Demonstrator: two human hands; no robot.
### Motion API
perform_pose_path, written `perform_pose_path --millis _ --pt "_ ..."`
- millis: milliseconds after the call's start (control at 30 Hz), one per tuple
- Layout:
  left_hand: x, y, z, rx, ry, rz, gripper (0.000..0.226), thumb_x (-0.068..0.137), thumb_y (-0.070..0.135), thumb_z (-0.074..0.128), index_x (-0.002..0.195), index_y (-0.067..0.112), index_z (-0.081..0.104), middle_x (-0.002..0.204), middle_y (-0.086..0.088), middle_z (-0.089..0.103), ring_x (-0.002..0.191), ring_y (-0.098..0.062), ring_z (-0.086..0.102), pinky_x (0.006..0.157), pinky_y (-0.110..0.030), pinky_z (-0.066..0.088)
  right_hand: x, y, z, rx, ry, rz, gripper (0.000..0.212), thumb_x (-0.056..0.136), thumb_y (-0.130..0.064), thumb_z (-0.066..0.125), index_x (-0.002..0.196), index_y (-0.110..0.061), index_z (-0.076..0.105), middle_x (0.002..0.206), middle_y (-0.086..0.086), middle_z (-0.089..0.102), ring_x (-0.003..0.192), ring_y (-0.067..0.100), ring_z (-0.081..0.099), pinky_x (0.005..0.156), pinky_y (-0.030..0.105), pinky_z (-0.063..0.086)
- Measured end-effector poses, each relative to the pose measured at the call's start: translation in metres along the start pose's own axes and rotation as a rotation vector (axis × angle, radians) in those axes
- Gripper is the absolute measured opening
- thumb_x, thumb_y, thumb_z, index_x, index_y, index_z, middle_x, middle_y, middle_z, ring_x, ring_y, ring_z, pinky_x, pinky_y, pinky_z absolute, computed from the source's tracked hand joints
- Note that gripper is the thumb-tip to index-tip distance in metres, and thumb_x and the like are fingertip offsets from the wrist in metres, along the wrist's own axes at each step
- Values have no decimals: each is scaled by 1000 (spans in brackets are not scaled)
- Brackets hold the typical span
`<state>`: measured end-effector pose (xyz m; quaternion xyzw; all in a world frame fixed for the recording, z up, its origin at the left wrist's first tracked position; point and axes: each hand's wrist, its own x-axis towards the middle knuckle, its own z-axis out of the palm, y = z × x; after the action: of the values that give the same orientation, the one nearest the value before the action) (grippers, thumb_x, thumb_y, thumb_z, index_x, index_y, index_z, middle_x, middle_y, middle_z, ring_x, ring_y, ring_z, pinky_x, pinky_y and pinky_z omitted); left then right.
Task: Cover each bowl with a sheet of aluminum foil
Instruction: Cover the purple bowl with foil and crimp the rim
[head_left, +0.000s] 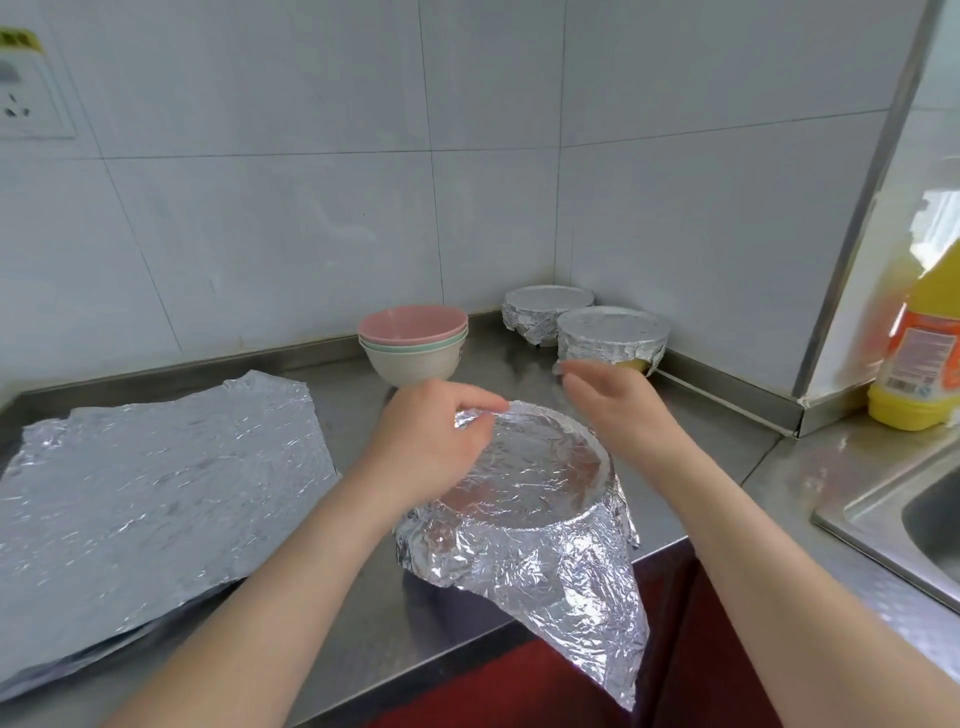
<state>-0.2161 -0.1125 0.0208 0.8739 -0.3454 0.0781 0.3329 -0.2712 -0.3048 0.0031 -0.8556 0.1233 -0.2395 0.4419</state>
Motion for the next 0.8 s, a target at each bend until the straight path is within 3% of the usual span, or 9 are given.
perform_pose_path --millis 100,233,367,500,633,800 --pt "-47 14 3 -135 -42 103 14 88 29 67 98 31 76 100 20 71 94 3 63 83 -10 46 -52 17 -7 194 75 57 43 99 -27 51 141 -19 48 133 -13 51 122 2 47 99 21 34" --pt "-76 15 26 -64 14 278 25 83 45 62 96 29 76 101 22 68 95 4 59 89 -22 45 -94 34 11 292 38 43 50 96 -39 53 143 -28 43 139 -17 51 127 -1 47 111 34 37" --pt "-80 8 40 -26 159 342 21 83 42 60 91 29 75 92 19 69 88 -4 59 81 -31 48 -120 26 22 417 -47 -57 37 100 -28 48 134 -41 42 124 -28 59 117 -7 54 97 19 42" --pt "-81 6 52 -55 290 326 21 82 39 60 89 28 76 85 17 65 86 -4 54 78 -24 44 -129 26 31 500 -70 -79 39 103 -24 42 141 -32 40 128 -11 61 119 6 57 100 30 44" --pt "-76 10 64 -32 339 332 22 83 36 59 88 25 76 78 13 60 80 -7 50 72 -24 43 -127 36 49 394 109 53 44 102 -32 42 146 -31 38 110 -4 69 103 13 63 96 40 49" --pt "-67 16 74 -4 386 307 22 82 37 57 85 25 75 77 12 60 78 -9 49 69 -23 41 -116 25 60 430 287 132 30 102 -22 39 118 -32 62 86 -16 70 78 2 63 72 25 48"
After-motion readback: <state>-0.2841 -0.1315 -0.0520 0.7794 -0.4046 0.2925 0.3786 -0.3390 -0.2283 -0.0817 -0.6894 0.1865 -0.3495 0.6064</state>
